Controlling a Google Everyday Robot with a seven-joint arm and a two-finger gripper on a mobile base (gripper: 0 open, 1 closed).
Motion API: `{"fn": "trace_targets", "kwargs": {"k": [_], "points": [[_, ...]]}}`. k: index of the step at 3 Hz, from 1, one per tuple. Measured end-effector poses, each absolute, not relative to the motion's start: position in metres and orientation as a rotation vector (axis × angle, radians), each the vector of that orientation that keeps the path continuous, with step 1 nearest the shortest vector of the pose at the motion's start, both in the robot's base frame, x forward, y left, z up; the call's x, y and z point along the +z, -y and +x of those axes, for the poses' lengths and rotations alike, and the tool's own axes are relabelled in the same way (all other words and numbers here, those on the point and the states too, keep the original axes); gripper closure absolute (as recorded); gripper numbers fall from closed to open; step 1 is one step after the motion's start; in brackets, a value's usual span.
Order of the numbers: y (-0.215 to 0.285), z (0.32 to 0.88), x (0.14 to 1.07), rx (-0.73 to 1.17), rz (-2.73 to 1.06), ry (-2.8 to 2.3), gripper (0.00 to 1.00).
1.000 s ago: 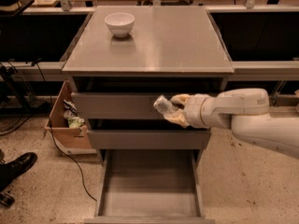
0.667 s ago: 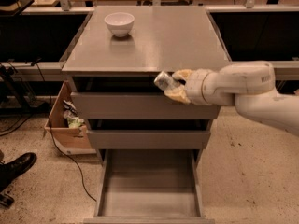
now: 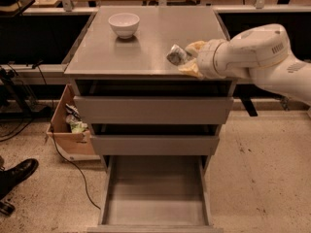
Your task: Pick redbull can from bottom drawer and place on counter
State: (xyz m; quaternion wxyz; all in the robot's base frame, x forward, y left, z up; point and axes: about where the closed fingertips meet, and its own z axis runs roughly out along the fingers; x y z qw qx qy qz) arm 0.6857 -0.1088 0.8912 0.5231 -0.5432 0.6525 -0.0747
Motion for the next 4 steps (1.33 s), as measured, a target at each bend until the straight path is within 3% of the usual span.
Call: {"fn": "trace_targets", "kwargs": {"k": [2,3,4], "points": [[0.112,0.746,0.943,-0.301,-1.377,-1.535,0.98],[0.108,0.767,0.921,-0.264,-1.382,-1.589,0.75],[0.110,0.785,0.886,-0.214,-1.353,-1.661,0.78]]}}
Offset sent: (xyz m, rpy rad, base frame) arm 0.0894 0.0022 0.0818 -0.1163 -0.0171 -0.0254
